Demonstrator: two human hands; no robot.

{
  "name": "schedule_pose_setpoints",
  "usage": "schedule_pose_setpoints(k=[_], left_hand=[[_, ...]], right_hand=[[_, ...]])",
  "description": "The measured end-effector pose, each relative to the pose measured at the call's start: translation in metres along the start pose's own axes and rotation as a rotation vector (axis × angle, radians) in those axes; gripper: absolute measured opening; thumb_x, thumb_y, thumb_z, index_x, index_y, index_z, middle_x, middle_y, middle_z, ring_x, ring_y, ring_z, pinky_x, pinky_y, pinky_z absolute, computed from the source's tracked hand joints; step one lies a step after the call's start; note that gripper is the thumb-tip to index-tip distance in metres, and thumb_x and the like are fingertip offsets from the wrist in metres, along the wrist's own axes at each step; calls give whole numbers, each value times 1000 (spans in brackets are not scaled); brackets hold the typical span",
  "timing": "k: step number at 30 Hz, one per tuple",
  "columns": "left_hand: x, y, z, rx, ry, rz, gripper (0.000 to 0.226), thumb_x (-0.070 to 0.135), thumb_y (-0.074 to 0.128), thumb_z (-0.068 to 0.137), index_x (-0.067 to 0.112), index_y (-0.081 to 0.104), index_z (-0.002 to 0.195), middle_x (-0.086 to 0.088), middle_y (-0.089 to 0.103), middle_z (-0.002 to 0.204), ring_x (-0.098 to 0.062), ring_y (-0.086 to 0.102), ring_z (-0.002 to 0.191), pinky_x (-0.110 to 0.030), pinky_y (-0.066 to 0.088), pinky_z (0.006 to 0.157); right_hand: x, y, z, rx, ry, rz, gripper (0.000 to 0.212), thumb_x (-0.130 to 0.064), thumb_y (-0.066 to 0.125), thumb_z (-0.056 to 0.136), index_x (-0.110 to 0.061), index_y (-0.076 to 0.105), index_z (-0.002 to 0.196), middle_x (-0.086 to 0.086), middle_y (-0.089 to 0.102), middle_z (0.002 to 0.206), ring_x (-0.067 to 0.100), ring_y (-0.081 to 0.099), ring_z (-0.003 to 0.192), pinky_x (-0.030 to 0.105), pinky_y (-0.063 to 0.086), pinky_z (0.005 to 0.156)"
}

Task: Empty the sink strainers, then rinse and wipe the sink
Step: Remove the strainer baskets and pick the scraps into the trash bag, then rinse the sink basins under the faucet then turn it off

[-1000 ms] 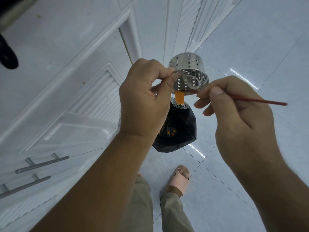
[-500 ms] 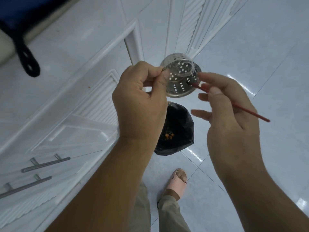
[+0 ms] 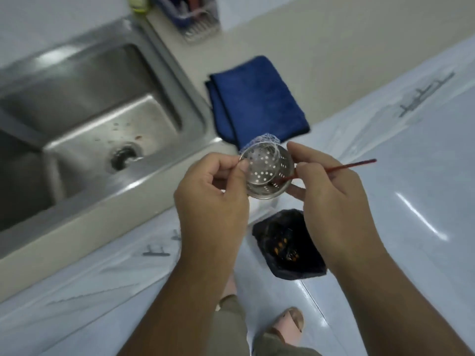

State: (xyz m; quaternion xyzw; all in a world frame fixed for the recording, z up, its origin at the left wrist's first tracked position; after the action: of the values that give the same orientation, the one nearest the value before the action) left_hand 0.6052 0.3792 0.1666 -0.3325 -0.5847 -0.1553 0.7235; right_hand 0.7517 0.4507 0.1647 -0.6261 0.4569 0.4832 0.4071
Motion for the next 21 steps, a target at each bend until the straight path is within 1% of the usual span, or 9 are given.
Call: schedule_pose_setpoints(k=[3, 5, 8, 10, 12, 14, 15, 18, 21], left_hand=[[19, -57, 11, 109, -47, -13, 10, 18, 76, 91, 25, 75, 83, 0, 73, 77, -22, 72, 73, -49, 63, 71], [24, -94, 21, 165, -95, -3, 6, 16, 76, 91, 20, 76, 86, -1, 74, 79, -21, 73, 75, -48, 64, 71], [18, -148, 40, 226, -189, 0, 8, 17, 76, 92, 24, 76, 89, 3, 77, 79, -18, 76, 77, -46, 65, 75], [2, -178, 59, 250, -256, -8, 5, 20, 76, 92, 22, 78, 96, 4, 78, 83, -17, 76, 81, -46, 64, 81], [-21, -205, 82, 254, -315, 1, 13, 27, 73, 94, 21, 79, 104, 5, 79, 89, -14, 76, 86, -45, 63, 86], [-51, -229, 112, 213, -388, -39, 21, 32, 64, 94, 24, 80, 106, 7, 80, 95, -13, 75, 94, -45, 60, 93], [-69, -240, 128, 195, -429, -61, 24, 31, 61, 91, 28, 80, 104, 7, 80, 97, -15, 75, 98, -46, 58, 96], [-125, -271, 169, 159, -585, -81, 27, 27, 57, 84, 40, 81, 88, 6, 80, 95, -19, 74, 100, -49, 56, 100], [-180, -289, 196, 50, -725, 12, 27, 33, 49, 81, 34, 76, 79, -1, 78, 100, -25, 71, 103, -52, 54, 101]], right_hand=[[-45, 48, -7, -166, -78, -77, 37, -24, 47, 86, -39, 79, 97, -19, 77, 94, 4, 73, 94, 32, 61, 85], [-73, 86, -16, -294, -129, -96, 44, -22, 46, 88, -54, 75, 88, -25, 75, 87, 4, 72, 88, 26, 62, 77], [-90, 148, -20, -417, -99, -140, 50, -21, 47, 90, -64, 71, 82, -31, 73, 81, 0, 71, 84, 33, 62, 80], [-86, 193, -11, -451, -39, -137, 42, -21, 49, 93, -53, 75, 90, -25, 76, 86, -3, 71, 87, 34, 60, 86], [-83, 239, 0, -478, 30, -149, 33, -22, 51, 98, -46, 75, 99, -21, 77, 89, -5, 71, 87, 23, 59, 81], [-79, 289, 13, -530, 47, -243, 42, -29, 48, 103, -54, 73, 82, -25, 74, 79, -7, 71, 79, 15, 56, 67], [-75, 313, 22, -540, 54, -307, 43, -34, 46, 104, -55, 72, 78, -21, 75, 79, -2, 72, 81, 21, 59, 70], [-45, 379, 49, -541, 113, -432, 36, -40, 44, 103, -28, 73, 87, 0, 74, 90, 24, 71, 93, 52, 57, 90], [-2, 428, 68, -555, 235, -576, 43, -41, 41, 104, -15, 75, 102, 10, 75, 101, 30, 69, 99, 41, 54, 83]])
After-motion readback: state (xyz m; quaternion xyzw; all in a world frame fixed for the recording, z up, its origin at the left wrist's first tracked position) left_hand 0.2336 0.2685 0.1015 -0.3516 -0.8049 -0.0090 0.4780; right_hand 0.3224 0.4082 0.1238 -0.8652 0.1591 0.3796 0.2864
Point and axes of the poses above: each hand's wrist, its own z-axis towards the middle knuckle, its own y-axis out of the palm, x = y × z, the point moved 4 cm from there along z, towards the middle knuckle
